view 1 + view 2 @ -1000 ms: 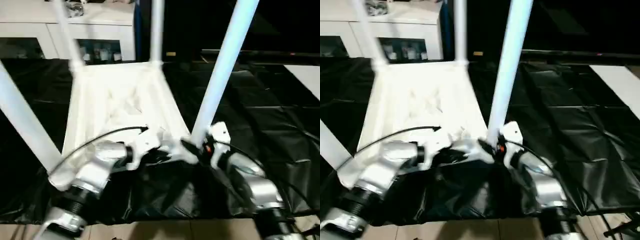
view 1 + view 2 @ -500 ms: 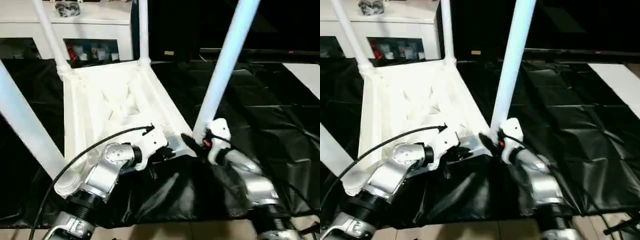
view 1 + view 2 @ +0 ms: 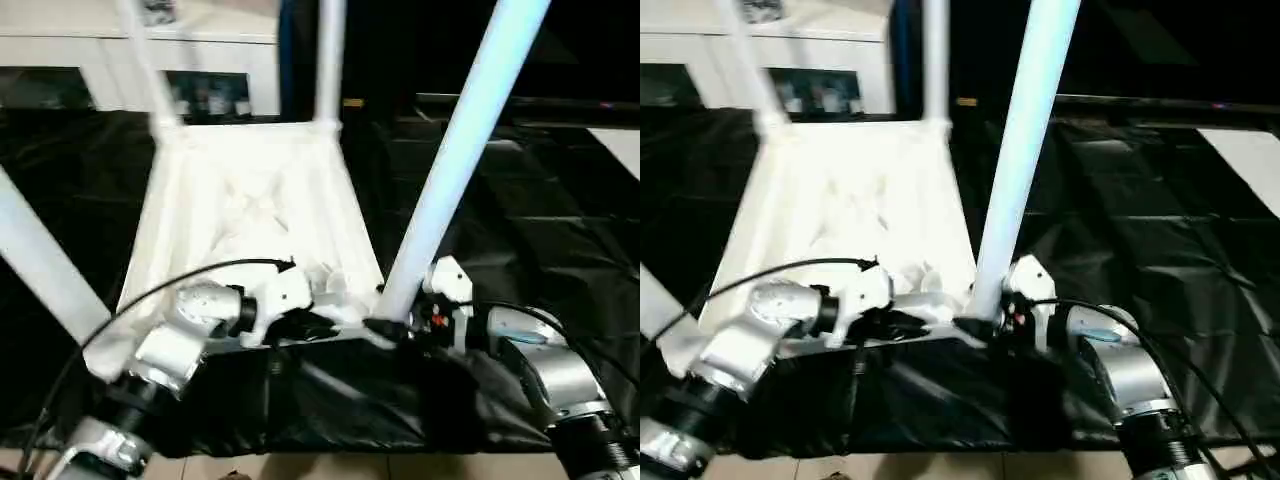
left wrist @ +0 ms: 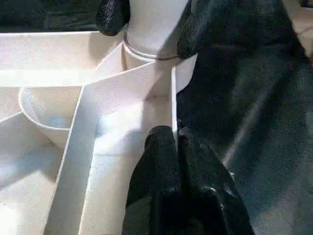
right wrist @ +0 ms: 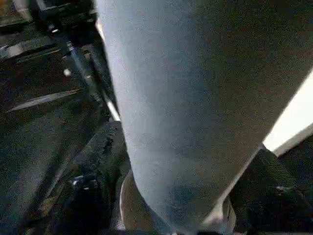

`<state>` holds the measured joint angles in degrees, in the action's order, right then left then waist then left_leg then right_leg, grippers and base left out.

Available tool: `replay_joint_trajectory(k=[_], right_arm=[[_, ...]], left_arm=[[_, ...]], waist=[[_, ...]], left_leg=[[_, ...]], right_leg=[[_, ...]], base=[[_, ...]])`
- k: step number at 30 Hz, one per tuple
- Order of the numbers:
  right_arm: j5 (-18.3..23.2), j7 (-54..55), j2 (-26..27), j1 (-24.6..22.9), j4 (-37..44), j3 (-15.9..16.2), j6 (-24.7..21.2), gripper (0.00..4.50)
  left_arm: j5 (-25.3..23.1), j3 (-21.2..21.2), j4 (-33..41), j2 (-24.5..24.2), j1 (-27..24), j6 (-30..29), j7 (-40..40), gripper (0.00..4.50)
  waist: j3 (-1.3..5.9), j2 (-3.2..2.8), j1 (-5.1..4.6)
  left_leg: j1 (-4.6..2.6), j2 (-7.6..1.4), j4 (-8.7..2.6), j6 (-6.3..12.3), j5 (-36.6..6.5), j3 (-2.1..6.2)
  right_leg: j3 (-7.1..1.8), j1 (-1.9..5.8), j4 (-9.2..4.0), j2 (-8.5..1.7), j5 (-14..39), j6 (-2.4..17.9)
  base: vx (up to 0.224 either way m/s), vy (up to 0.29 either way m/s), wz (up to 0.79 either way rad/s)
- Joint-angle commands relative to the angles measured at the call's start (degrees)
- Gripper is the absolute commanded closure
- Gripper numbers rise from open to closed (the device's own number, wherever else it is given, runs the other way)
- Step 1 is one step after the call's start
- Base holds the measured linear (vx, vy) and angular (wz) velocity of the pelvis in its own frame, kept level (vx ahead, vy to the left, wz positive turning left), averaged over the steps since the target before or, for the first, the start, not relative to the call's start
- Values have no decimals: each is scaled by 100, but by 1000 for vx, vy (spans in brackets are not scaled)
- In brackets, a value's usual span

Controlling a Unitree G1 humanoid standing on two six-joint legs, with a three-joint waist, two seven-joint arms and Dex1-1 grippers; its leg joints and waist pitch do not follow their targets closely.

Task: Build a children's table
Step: Rotate leg to tighten

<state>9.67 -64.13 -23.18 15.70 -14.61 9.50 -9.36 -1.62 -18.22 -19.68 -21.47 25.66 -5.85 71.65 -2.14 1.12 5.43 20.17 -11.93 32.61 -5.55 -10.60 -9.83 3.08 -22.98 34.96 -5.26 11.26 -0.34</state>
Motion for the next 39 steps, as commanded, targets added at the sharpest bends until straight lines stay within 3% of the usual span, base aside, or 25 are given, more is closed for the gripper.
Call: replay_joint_trajectory(k=[1, 4, 5, 8, 16, 18, 20, 22, 25, 27, 31, 35, 36, 39], right_arm=[[70, -430, -17, -30, 22, 361, -74, 180], [70, -523, -39, -18, 29, 409, -103, 185], [56, -562, -47, -21, 34, 429, -93, 212], [41, -579, -42, -54, 61, 467, -95, 229], [52, -371, 105, -178, 81, 489, -184, 246], [35, -90, 237, -197, 34, 422, -241, 248], [-30, 453, 510, -200, -86, 297, -266, 249], [-147, 939, 738, -170, -252, 216, -259, 250], [-299, 1845, 1235, -78, -577, 65, -364, 254], [-316, 2107, 1411, -47, -656, 22, -434, 255], [-610, 3653, 2287, 279, -1203, -197, -547, 255], [-779, 4124, 2544, 500, -1542, -218, -418, 255], [-857, 4131, 2561, 549, -1611, -176, -284, 200], [-688, 3881, 2544, 537, -1495, -261, -308, 169]], left_arm=[[107, -87, -53, -15, 314, 238, 216, 450], [83, -80, -175, -58, 385, 308, 266, 450], [74, -83, -228, -72, 413, 334, 295, 450], [84, -94, -280, -87, 447, 343, 350, 450], [81, -62, -438, 49, 473, 377, 58, 450], [37, 11, -444, 185, 481, 262, -281, 450], [29, 93, -370, 424, 466, 20, -691, 450], [-19, 66, -282, 578, 421, -100, -899, 450], [-142, -57, -123, 882, 334, -319, -1233, 450], [-186, -86, -102, 995, 325, -395, -1370, 450], [-388, -216, 94, 1537, 248, -833, -2088, 450], [-457, -267, 151, 1762, 228, -934, -2323, 450], [-471, -295, 177, 1801, 214, -917, -2332, 450], [-440, -345, 235, 1755, 171, -787, -2207, 450]], waist=[[290, 3, 2], [296, 11, 13], [302, 12, 30], [306, 11, 44], [305, 3, 55], [289, 5, 64], [268, 19, 70], [261, 28, 59], [229, 37, -27], [233, 46, -71], [224, 31, -171], [225, 25, -268], [227, 26, -269], [248, 14, -275]], left_leg=[[-25, -104, -351, 360, -1210, -37], [-14, -104, -345, 344, -1142, -37], [-11, -104, -342, 345, -1084, -35], [-8, -105, -338, 332, -1025, -35], [-9, -101, -337, 313, -1049, -34], [-14, -104, -348, 280, -1160, -36], [-44, -106, -376, 169, -1411, -33], [-29, -100, -396, 90, -1491, -16], [-1, -80, -444, -66, -1802, 26], [0, -69, -439, -67, -1868, 44], [-2, -65, -457, -130, -2034, 62], [-3, -43, -454, -119, -2229, 84], [-10, -41, -448, -96, -2257, 80], [8, -64, -463, -14, -2145, 66]], right_leg=[[-205, 275, -390, -211, 712, 1342], [-204, 289, -372, -215, 601, 1357], [-202, 296, -363, -220, 561, 1350], [-201, 298, -351, -223, 483, 1361], [-199, 301, -358, -220, 514, 1351], [-203, 294, -381, -227, 688, 1323], [-208, 271, -438, -240, 1209, 1209], [-203, 272, -472, -251, 1607, 1058], [-179, 245, -554, -258, 2466, 717], [-177, 232, -591, -262, 2711, 593], [-171, 176, -613, -246, 2843, 528], [-142, 164, -662, -233, 3009, 443], [-144, 156, -671, -229, 2998, 436], [-167, 170, -634, -215, 2456, 566]], base=[[0, 0, 0], [0, 0, 0], [0, 0, 0], [0, 0, 0], [0, 0, 0], [0, 0, 0], [0, 0, 0], [0, 0, 0], [0, 0, 0], [0, 0, 0], [0, 0, 0], [0, 0, 0], [0, 0, 0], [0, 0, 0]])
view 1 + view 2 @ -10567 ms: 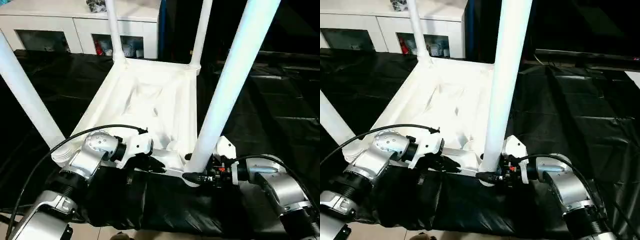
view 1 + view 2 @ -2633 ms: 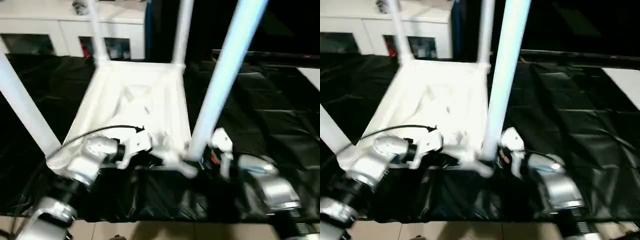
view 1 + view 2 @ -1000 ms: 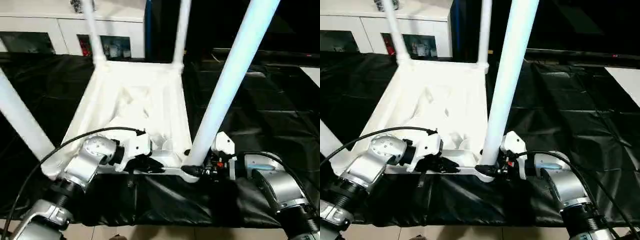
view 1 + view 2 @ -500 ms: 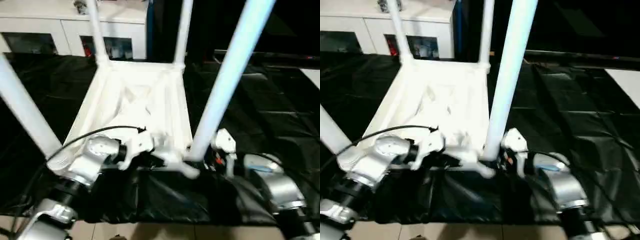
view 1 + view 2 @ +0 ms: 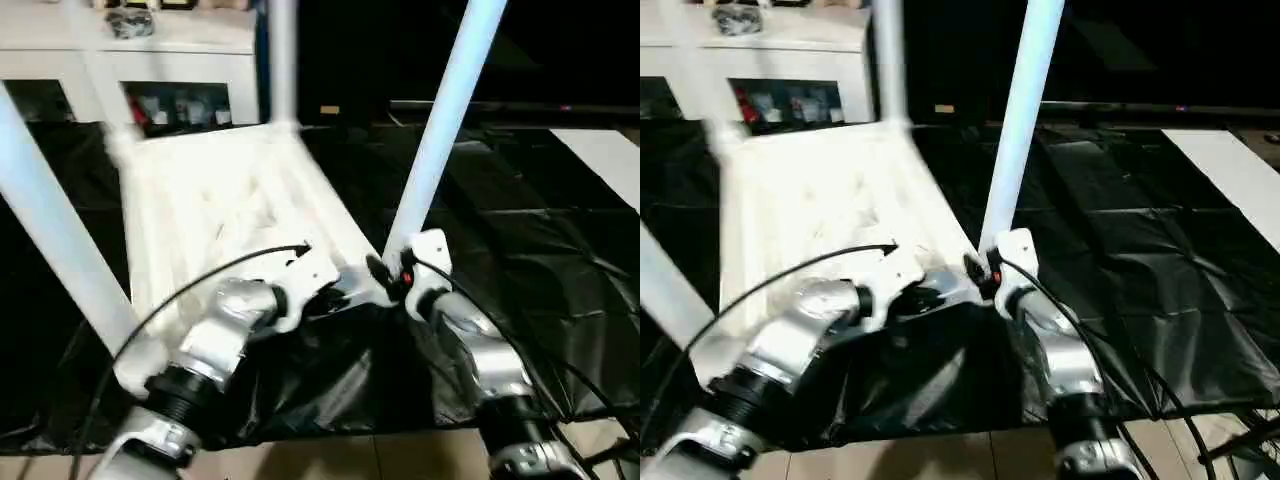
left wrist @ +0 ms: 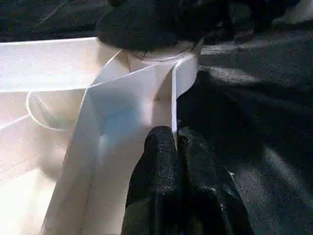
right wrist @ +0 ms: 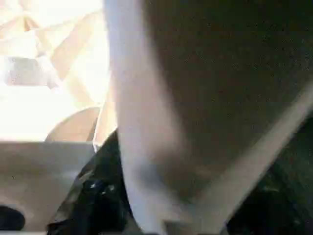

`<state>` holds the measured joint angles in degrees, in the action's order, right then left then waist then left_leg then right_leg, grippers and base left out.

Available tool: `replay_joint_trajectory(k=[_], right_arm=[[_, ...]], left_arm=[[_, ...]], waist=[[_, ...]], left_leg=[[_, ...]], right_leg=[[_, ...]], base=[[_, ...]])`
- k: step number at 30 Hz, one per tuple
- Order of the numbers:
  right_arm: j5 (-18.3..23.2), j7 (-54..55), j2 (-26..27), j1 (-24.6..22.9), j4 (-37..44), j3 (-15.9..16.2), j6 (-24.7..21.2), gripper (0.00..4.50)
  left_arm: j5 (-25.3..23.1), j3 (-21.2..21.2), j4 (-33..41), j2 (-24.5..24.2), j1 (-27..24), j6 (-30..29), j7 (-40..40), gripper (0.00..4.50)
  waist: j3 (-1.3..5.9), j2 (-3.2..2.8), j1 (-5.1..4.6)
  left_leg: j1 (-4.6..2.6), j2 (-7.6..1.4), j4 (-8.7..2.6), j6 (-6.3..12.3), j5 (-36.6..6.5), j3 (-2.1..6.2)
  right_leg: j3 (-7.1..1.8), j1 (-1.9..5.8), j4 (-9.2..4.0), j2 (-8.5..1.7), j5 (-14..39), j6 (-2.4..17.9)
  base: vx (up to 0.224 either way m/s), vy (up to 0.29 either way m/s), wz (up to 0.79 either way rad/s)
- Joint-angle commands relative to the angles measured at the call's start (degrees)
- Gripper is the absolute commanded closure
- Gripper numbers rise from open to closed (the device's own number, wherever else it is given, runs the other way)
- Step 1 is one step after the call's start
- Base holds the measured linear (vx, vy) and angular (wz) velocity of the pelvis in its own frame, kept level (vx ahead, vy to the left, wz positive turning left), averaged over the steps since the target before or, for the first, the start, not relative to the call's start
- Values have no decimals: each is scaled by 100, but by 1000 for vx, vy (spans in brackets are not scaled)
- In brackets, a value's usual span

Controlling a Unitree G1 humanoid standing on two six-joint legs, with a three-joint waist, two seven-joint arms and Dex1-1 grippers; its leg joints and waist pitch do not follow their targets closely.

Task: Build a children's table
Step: Rotate leg to tighten

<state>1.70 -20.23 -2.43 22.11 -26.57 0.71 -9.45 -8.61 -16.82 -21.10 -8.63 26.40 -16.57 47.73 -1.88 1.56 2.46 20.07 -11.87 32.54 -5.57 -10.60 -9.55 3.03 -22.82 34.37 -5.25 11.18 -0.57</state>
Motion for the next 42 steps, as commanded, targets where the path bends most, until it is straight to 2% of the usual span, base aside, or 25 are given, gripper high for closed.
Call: replay_joint_trajectory(k=[1, 2, 3, 4, 5, 6, 7, 8, 9, 10, 11, 13, 15, 16, 17, 19, 22, 24, 25, 30, 31, 32, 33, 37, 42], right_arm=[[194, -735, 388, -160, -153, 587, -348, 169], [194, -735, 388, -160, -153, 587, -348, 169], [226, -988, 259, -228, -17, 609, -347, 143], [267, -1221, 132, -298, 98, 642, -349, 143], [357, -1562, -72, -399, 297, 696, -421, 135], [442, -1893, -285, -498, 481, 771, -467, 126], [489, -2082, -411, -555, 580, 822, -488, 113], [507, -2185, -514, -593, 645, 836, -489, 100], [563, -2478, -811, -695, 824, 839, -484, 92], [614, -2747, -1086, -788, 987, 814, -476, 92], [693, -3071, -1428, -884, 1155, 743, -498, 80], [744, -3377, -1741, -957, 1267, 634, -488, 50], [750, -3466, -1838, -974, 1286, 596, -460, 45], [779, -3602, -1953, -983, 1307, 524, -473, 36], [794, -3832, -2208, -977, 1297, 401, -408, 23], [804, -3958, -2356, -962, 1276, 356, -408, 2], [831, -4049, -2656, -938, 1250, 303, -330, 2], [871, -4085, -2780, -964, 1287, 269, -334, 2], [897, -4111, -2854, -985, 1308, 248, -336, 2], [940, -4070, -2913, -1176, 1494, 115, -334, 2], [1000, -4025, -2870, -1238, 1585, 43, -329, 2], [1027, -4013, -2842, -1249, 1614, 19, -325, 2], [1045, -4009, -2818, -1249, 1627, 7, -322, 2], [1045, -4038, -2877, -1293, 1751, 134, -261, 2], [1050, -4123, -2998, -1503, 1995, 206, -239, 2]], left_arm=[[296, -492, 432, 387, 59, 381, 299, 450], [296, -492, 432, 387, 59, 381, 299, 450], [335, -487, 493, 301, 17, 435, 408, 450], [369, -480, 526, 231, -19, 470, 503, 450], [420, -475, 566, 142, -54, 530, 644, 450], [460, -462, 604, 58, -92, 537, 754, 450], [481, -452, 626, 9, -118, 540, 815, 450], [494, -440, 637, -30, -130, 560, 856, 450], [512, -402, 643, -139, -146, 595, 954, 450], [517, -363, 630, -238, -148, 620, 1034, 450], [527, -310, 575, -357, -129, 676, 1137, 450], [523, -255, 500, -466, -96, 731, 1233, 450], [517, -240, 473, -501, -82, 747, 1261, 450], [517, -230, 429, -550, -57, 803, 1316, 450], [524, -225, 327, -659, 4, 898, 1439, 450], [525, -236, 255, -723, 39, 972, 1510, 450], [576, -257, 165, -829, 106, 1102, 1666, 450], [599, -265, 138, -872, 128, 1157, 1723, 450], [611, -272, 111, -896, 140, 1201, 1755, 450], [617, -281, 76, -936, 132, 1287, 1837, 450], [636, -281, 77, -942, 120, 1305, 1876, 450], [643, -282, 70, -940, 116, 1319, 1889, 450], [648, -283, 62, -937, 116, 1330, 1895, 450], [592, -339, -77, -915, 145, 1507, 1791, 450], [537, -266, -206, -798, 171, 1643, 1475, 450]], waist=[[220, -24, 22], [228, -24, 28], [233, -24, 32], [233, -55, 30], [241, -41, 61], [256, -119, 77], [268, -102, 98], [272, -87, 110], [274, -151, 131], [308, -133, 152], [317, -178, 187], [326, -182, 250], [321, -189, 273], [310, -178, 266], [299, -187, 281], [274, -192, 284], [283, -137, 286], [285, -149, 292], [286, -113, 288], [300, -127, 321], [305, -155, 321], [303, -146, 319], [306, -182, 314], [305, -188, 322], [296, -149, 362]], left_leg=[[30, -67, -459, 12, -2120, 33], [35, -78, -458, 30, -2029, 25], [45, -82, -454, 43, -1925, 16], [43, -76, -445, 86, -1921, 1], [35, -79, -430, 160, -1890, -4], [25, -79, -421, 173, -1809, -8], [36, -87, -402, 222, -1606, -21], [40, -83, -396, 255, -1494, -33], [35, -85, -389, 260, -1400, -30], [47, -80, -341, 362, -1085, -40], [33, -75, -307, 472, -873, -53], [33, -77, -284, 604, -742, -61], [21, -79, -283, 626, -736, -69], [42, -83, -304, 587, -857, -59], [10, -88, -315, 536, -1009, -57], [-10, -103, -329, 476, -1252, -71], [22, -98, -338, 396, -1234, -54], [29, -93, -330, 406, -1129, -53], [43, -84, -318, 434, -1066, -60], [44, -94, -297, 538, -901, -61], [57, -92, -296, 542, -858, -52], [56, -93, -296, 552, -863, -57], [48, -97, -292, 550, -891, -54], [37, -95, -292, 521, -975, -55], [30, -100, -294, 506, -1023, -60]], right_leg=[[-164, 167, -567, -205, 2354, 612], [-176, 175, -539, -209, 2118, 684], [-181, 190, -515, -207, 1913, 757], [-182, 203, -525, -191, 1800, 792], [-190, 217, -511, -197, 1742, 817], [-206, 211, -492, -209, 1592, 878], [-205, 237, -460, -194, 1215, 976], [-204, 245, -452, -195, 1064, 1023], [-206, 245, -428, -201, 909, 1089], [-196, 299, -367, -178, 337, 1224], [-203, 285, -324, -173, -60, 1351], [-194, 312, -305, -173, -313, 1458], [-193, 291, -302, -175, -343, 1531], [-177, 313, -311, -184, -110, 1517], [-175, 297, -345, -191, 199, 1473], [-183, 272, -385, -194, 550, 1451], [-182, 307, -389, -213, 786, 1321], [-184, 305, -382, -212, 737, 1310], [-183, 307, -374, -207, 665, 1307], [-179, 304, -354, -215, 520, 1346], [-173, 308, -335, -213, 448, 1369], [-173, 306, -345, -209, 432, 1363], [-172, 301, -344, -207, 373, 1384], [-166, 300, -341, -205, 382, 1443], [-175, 302, -356, -211, 518, 1359]], base=[[0, 0, 0], [0, 0, 0], [0, 0, 0], [0, 0, 0], [0, 0, 0], [0, 0, 0], [51, -9, 4], [51, -9, 4], [54, -5, 1], [58, 1, 3], [58, 1, 3], [26, 1, 2], [0, 0, 0], [0, 0, 0], [0, 0, 0], [0, 0, 0], [0, 0, 0], [0, 0, 0], [0, 0, 0], [0, 0, 0], [0, 0, 0], [0, 0, 0], [0, 0, 0], [0, 0, 0], [0, 0, 0]])
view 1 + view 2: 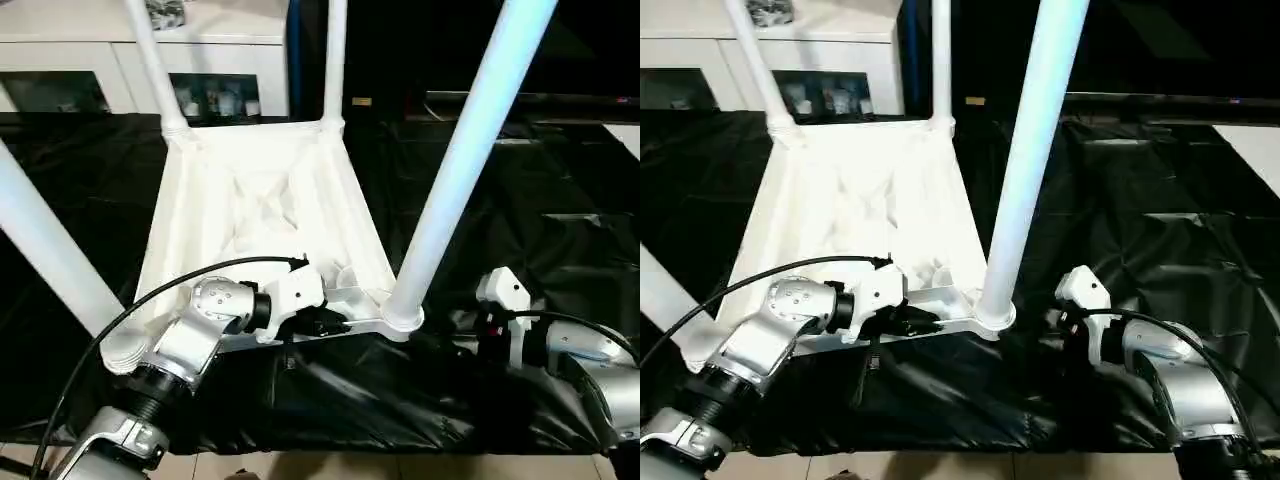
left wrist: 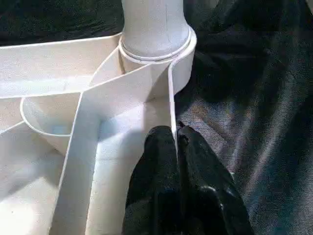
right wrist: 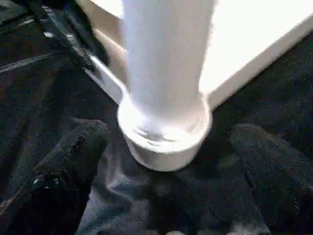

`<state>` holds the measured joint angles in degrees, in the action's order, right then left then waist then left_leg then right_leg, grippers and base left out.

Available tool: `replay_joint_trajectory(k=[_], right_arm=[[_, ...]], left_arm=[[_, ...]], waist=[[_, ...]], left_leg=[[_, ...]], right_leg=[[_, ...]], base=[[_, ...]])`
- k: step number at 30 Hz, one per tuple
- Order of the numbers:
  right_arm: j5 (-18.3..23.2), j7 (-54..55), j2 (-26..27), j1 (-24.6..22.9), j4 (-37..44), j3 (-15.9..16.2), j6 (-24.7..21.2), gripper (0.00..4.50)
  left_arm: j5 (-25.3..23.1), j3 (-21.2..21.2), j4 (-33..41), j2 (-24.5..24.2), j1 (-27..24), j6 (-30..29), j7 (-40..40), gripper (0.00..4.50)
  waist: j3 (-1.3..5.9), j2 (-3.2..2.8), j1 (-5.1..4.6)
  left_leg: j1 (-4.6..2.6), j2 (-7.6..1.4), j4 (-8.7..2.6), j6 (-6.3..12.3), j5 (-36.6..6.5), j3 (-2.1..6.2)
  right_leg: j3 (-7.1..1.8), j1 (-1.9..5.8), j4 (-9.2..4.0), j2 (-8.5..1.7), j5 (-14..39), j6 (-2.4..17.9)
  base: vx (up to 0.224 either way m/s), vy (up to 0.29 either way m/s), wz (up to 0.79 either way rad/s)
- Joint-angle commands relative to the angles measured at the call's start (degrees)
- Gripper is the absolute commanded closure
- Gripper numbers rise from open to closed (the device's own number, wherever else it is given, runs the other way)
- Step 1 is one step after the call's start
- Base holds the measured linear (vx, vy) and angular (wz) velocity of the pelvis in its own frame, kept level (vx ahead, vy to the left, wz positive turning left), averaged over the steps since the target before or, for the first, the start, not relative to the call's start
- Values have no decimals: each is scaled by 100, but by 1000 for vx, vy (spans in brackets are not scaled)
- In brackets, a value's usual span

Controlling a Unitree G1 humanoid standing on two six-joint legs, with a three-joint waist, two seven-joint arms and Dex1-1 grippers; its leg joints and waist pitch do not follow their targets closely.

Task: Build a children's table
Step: Rotate leg to tighten

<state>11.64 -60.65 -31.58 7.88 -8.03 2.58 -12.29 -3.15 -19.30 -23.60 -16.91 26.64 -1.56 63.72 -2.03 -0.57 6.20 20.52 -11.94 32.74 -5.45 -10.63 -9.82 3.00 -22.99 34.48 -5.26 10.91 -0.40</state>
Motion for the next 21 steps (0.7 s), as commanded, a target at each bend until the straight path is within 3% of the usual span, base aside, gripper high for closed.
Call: replay_joint_trajectory(k=[1, 7, 8, 9, 10, 11, 12, 15, 17, 18, 19, 20, 21], right_arm=[[113, -149, -136, -275, 371, 10, -59, 0], [239, -281, -242, -593, 823, 32, -237, 0], [277, -264, -241, -658, 973, 51, -293, 0], [277, -264, -241, -658, 973, 51, -293, 0], [538, -164, -82, -678, 1327, 62, -520, 0], [581, -142, -49, -669, 1368, 63, -554, 0], [709, -88, 65, -626, 1494, 92, -662, 0], [834, -41, 259, -555, 1610, 204, -798, 0], [892, -14, 484, -408, 1600, 383, -897, 0], [893, -12, 497, -398, 1596, 393, -901, 0], [818, 52, 676, -254, 1439, 497, -875, 0], [795, 76, 735, -213, 1396, 530, -865, 0], [751, 164, 858, -127, 1297, 564, -843, 0]], left_arm=[[232, 107, 240, 81, 109, -124, -17, 406], [558, 274, 874, -44, -93, -575, 147, 358], [634, 349, 1167, -105, -214, -765, 97, 349], [634, 349, 1167, -105, -214, -765, 97, 339], [866, 570, 1901, -228, -561, -1269, -67, 329], [904, 603, 1996, -242, -610, -1343, -92, 329], [993, 707, 2310, -304, -815, -1552, -175, 309], [1072, 808, 2777, -441, -1255, -1781, -239, 291], [1250, 884, 3361, -572, -1802, -2137, -322, 270], [1259, 888, 3394, -578, -1832, -2157, -327, 270], [1274, 942, 3616, -617, -2126, -2247, -424, 259], [1276, 964, 3665, -633, -2209, -2256, -444, 243], [1269, 1001, 3786, -662, -2371, -2304, -513, 243]], waist=[[307, 94, 18], [292, 88, 31], [293, -3, 31], [290, 34, 16], [297, -82, -10], [288, -26, -34], [274, -18, -66], [256, -68, -86], [230, -78, -137], [237, -89, -131], [232, -16, -125], [242, -41, -106], [225, -24, -118]], left_leg=[[-10, -98, -320, 496, -1019, -34], [25, -107, -332, 531, -997, -16], [19, -111, -340, 497, -1031, -4], [22, -108, -339, 506, -1050, -11], [-4, -113, -346, 410, -1166, -4], [29, -109, -345, 438, -1143, 0], [29, -87, -357, 451, -1233, -9], [16, -87, -367, 407, -1339, -8], [59, -83, -408, 329, -1458, 10], [24, -88, -401, 301, -1533, 9], [2, -80, -394, 312, -1579, -11], [-2, -96, -399, 273, -1562, 4], [20, -91, -412, 269, -1555, 0]], right_leg=[[-177, 321, -374, -218, 652, 1283], [-175, 326, -367, -228, 752, 1261], [-174, 324, -351, -233, 774, 1265], [-172, 325, -377, -226, 791, 1249], [-180, 331, -365, -227, 896, 1245], [-179, 341, -376, -228, 835, 1253], [-167, 321, -398, -196, 1053, 1195], [-170, 281, -447, -186, 1433, 1122], [-166, 277, -456, -182, 1701, 1005], [-169, 253, -464, -175, 1792, 980], [-175, 228, -497, -162, 1904, 938], [-190, 221, -464, -187, 1894, 974], [-190, 219, -477, -174, 1931, 942]], base=[[0, 0, 0], [0, 0, 0], [0, 0, 0], [0, 0, 0], [0, 0, 0], [0, 0, 0], [0, 0, 0], [0, 0, 0], [0, 0, 0], [0, 0, 0], [0, 0, 0], [0, 0, 0], [0, 0, 0]])
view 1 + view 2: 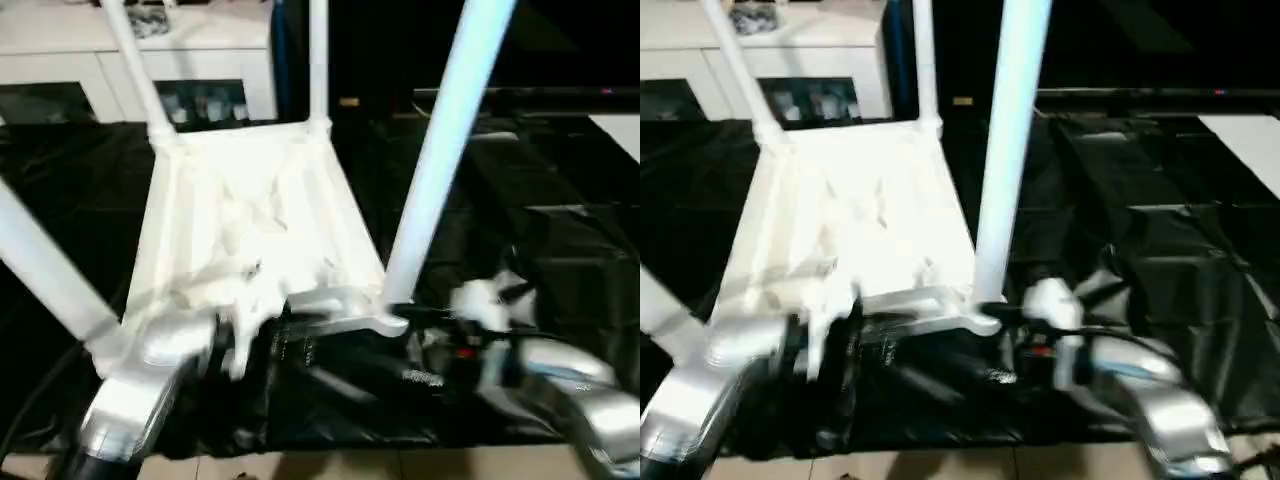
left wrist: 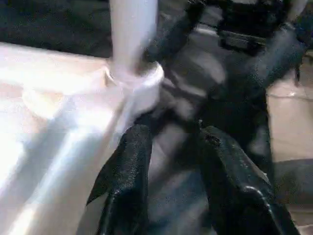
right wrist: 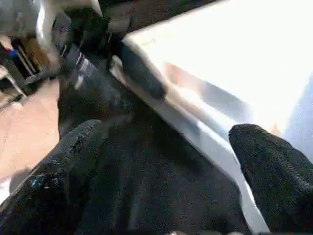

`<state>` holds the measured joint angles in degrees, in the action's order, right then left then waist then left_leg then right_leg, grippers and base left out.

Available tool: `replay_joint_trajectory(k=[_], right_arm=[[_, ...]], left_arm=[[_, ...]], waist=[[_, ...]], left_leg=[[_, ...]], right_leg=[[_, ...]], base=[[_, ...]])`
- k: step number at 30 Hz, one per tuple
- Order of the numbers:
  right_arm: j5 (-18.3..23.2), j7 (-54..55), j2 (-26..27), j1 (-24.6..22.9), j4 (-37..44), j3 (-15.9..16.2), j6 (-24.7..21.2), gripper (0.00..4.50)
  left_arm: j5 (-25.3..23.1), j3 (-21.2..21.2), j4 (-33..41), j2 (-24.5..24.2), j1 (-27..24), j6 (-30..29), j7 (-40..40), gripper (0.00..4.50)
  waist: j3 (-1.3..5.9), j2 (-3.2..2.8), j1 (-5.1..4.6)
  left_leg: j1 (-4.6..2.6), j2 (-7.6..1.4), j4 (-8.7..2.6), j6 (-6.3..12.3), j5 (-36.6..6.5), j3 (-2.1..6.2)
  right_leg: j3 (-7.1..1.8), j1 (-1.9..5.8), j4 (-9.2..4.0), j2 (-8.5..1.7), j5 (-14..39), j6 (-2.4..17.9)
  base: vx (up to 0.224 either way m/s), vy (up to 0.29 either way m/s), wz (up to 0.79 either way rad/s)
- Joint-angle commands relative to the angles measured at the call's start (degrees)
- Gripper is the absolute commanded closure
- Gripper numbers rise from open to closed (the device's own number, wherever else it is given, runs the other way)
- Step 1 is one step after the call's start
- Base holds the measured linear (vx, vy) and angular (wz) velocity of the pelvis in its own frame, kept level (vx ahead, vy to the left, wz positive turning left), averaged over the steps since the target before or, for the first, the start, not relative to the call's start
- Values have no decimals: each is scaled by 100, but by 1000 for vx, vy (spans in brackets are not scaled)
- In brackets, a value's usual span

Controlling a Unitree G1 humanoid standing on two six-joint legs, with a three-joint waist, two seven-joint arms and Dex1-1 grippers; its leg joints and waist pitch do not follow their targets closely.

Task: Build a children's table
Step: Rotate leg to tighten

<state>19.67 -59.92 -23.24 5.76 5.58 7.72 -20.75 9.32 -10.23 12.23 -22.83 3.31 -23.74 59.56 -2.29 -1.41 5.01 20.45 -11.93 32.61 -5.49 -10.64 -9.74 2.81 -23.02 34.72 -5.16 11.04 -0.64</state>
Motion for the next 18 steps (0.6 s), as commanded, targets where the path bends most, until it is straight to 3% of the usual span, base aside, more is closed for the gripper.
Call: replay_joint_trajectory(k=[1, 3, 5, 7, 9, 13, 14, 16, 18], right_arm=[[-152, 264, 239, 258, -297, 96, 113, 0], [-240, 471, 406, 391, -491, 102, 222, 0], [-324, 783, 578, 544, -765, 15, 290, 0], [-634, 1637, 858, 851, -1348, -187, 531, 0], [-750, 2092, 979, 992, -1612, -294, 634, 0], [-846, 2600, 1083, 1155, -1932, -517, 705, 0], [-862, 2926, 1134, 1260, -2163, -706, 767, 0], [-816, 3142, 1162, 1335, -2366, -870, 836, 0], [-835, 3277, 1173, 1392, -2523, -931, 892, 0]], left_arm=[[-41, 171, 336, -39, -312, -113, -330, 226], [-106, 230, 421, 14, -492, -116, -581, 214], [-229, 300, 402, 163, -594, 26, -894, 193], [-376, 492, 410, 421, -833, 264, -1459, 170], [-309, 619, 559, 433, -1034, 253, -1591, 161], [-172, 758, 837, 366, -1332, 185, -1629, 128], [-30, 866, 1098, 272, -1615, 137, -1593, 122], [161, 977, 1449, 129, -2017, 25, -1391, 92], [246, 1016, 1616, 31, -2225, 32, -1305, 85]], waist=[[244, 147, 14], [223, 103, 18], [233, 120, 79], [206, 169, 62], [212, 168, 77], [220, 176, 94], [231, 209, 107], [232, 209, 120], [233, 220, 137]], left_leg=[[19, -100, -399, 244, -1629, -6], [26, -100, -421, 194, -1673, 0], [-80, -105, -405, 98, -1815, -23], [23, -91, -446, 1, -1785, 4], [-17, -80, -439, -49, -1909, 8], [-12, -70, -443, -28, -1935, 6], [-22, -74, -430, -12, -1897, -4], [19, -82, -440, 9, -1736, 9], [-34, -76, -414, 43, -1736, -32]], right_leg=[[-170, 203, -492, -188, 2024, 915], [-177, 185, -502, -199, 2144, 884], [-207, 118, -546, -182, 2157, 797], [-196, 177, -497, -193, 2041, 829], [-199, 152, -530, -198, 2324, 674], [-208, 155, -512, -166, 2068, 638], [-209, 149, -507, -165, 1988, 647], [-207, 174, -452, -173, 1746, 726], [-219, 129, -460, -116, 1548, 731]], base=[[0, 0, 0], [0, 0, 0], [0, 0, 0], [0, 0, 0], [0, 0, 0], [0, 0, 0], [0, 0, 0], [0, 0, 0], [0, 0, 0]])
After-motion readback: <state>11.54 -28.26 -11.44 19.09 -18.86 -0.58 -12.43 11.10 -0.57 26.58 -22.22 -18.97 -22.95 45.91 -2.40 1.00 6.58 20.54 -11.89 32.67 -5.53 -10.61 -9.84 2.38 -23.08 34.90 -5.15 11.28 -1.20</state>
